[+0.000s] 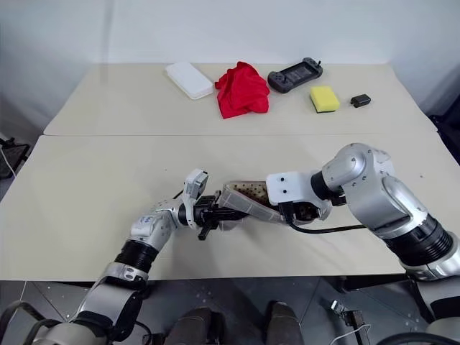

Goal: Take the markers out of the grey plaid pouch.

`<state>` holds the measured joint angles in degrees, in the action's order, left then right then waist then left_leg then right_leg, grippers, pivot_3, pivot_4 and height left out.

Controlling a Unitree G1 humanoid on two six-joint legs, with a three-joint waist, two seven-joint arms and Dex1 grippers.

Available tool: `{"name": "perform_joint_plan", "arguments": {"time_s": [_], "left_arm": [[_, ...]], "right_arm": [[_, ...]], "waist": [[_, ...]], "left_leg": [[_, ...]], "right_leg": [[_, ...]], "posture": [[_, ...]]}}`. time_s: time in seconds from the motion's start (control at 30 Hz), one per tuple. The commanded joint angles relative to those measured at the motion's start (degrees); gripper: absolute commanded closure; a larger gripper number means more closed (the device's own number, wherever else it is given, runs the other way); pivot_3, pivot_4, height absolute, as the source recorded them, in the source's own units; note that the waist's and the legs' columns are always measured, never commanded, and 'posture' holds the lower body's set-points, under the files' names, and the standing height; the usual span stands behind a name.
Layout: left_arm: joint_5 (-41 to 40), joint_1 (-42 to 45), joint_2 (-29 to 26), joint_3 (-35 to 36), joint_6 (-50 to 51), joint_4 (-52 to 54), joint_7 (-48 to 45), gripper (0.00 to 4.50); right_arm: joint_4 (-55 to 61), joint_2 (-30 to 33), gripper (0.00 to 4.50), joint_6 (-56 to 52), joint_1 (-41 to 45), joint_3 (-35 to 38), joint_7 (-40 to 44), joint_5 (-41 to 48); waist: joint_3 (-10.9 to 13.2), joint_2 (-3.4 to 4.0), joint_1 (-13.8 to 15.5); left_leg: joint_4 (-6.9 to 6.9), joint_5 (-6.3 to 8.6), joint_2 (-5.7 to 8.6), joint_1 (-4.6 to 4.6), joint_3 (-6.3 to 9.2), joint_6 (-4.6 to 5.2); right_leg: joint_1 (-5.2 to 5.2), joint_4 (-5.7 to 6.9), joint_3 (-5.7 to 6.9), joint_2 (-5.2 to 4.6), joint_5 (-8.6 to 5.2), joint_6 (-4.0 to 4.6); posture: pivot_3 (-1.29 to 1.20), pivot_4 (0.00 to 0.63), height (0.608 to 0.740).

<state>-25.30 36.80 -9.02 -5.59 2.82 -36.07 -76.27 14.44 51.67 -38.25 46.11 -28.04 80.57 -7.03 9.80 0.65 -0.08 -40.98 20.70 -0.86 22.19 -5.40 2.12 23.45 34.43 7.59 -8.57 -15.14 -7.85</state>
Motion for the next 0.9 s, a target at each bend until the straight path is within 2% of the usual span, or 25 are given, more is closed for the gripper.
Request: {"name": "perform_joint_plan", "arguments": {"time_s": [0.03, 0.17, 0.3, 0.47, 0.73, 0.83, 0.9], "left_arm": [[3.86, -0.04, -1.47, 2.88, -12.47, -7.27, 1.29, 4.50], [6.76, -0.10, -2.22, 2.40, -20.04, -11.09, 0.89, 4.50], [7.03, -0.28, -2.25, 2.46, -22.13, -12.36, 0.11, 4.50], [6.77, -1.04, -1.88, 2.78, -22.39, -11.71, 0.24, 4.50], [6.94, -1.98, -1.41, 2.69, -21.61, -10.37, 0.22, 4.50], [6.91, -2.03, -1.60, 2.89, -21.22, -10.11, 0.24, 4.50], [6.86, -2.11, -1.75, 3.05, -20.88, -9.92, 0.31, 4.50]], "right_arm": [[-1.83, -1.36, 1.48, -4.47, 1.26, -0.61, -1.29, -0.98], [-2.40, -2.02, 1.48, -5.96, 1.48, -3.92, -1.79, -3.01], [-3.89, -3.72, 1.48, -6.81, 2.42, -5.25, -2.21, -2.94], [-11.84, -8.14, 1.48, -4.94, 5.57, -7.69, -6.34, -6.66], [-15.07, -10.27, 1.48, -0.89, 5.15, -9.51, -7.85, -9.29], [-14.73, -10.02, 2.09, 2.40, 3.38, -10.37, -7.91, -10.14], [-14.96, -10.11, 2.70, 3.02, 3.05, -10.00, -8.22, -10.56]], "waist": [[0.00, 0.01, 0.00], [-0.03, -0.02, -0.08], [-0.06, -0.04, -0.18], [-0.19, -0.03, -0.84], [-0.27, 0.00, -1.47], [-0.44, -0.03, -1.47], [-0.54, -0.12, -1.49]], "left_leg": [[0.00, 0.00, 0.01, -0.01, -0.01, 0.00], [-0.02, 0.00, -0.01, -0.02, 0.00, 0.00], [-0.02, 0.00, -0.02, -0.06, -0.01, 0.00], [-0.03, -0.01, -0.05, -0.12, -0.05, -0.01], [-0.03, -0.01, -0.04, -0.13, -0.05, -0.01], [-0.03, -0.01, -0.04, -0.14, -0.04, -0.01], [-0.02, -0.01, -0.04, -0.16, -0.04, -0.01]], "right_leg": [[0.00, 0.02, 0.00, -0.01, 0.00, 0.00], [-0.01, 0.05, 0.02, -0.01, 0.01, 0.01], [-0.02, 0.09, 0.01, 0.00, 0.00, 0.01], [-0.02, 0.20, 0.00, 0.00, 0.02, 0.05], [-0.03, 0.24, 0.00, 0.01, 0.02, 0.05], [-0.04, 0.24, 0.01, 0.01, 0.02, 0.05], [-0.07, 0.22, 0.01, 0.01, 0.02, 0.05]], "posture": [[0.00, 0.150, 0.740], [0.00, 0.150, 0.740], [0.00, 0.150, 0.740], [0.00, 0.150, 0.740], [0.00, 0.150, 0.740], [0.00, 0.150, 0.740], [0.00, 0.150, 0.740]]}}
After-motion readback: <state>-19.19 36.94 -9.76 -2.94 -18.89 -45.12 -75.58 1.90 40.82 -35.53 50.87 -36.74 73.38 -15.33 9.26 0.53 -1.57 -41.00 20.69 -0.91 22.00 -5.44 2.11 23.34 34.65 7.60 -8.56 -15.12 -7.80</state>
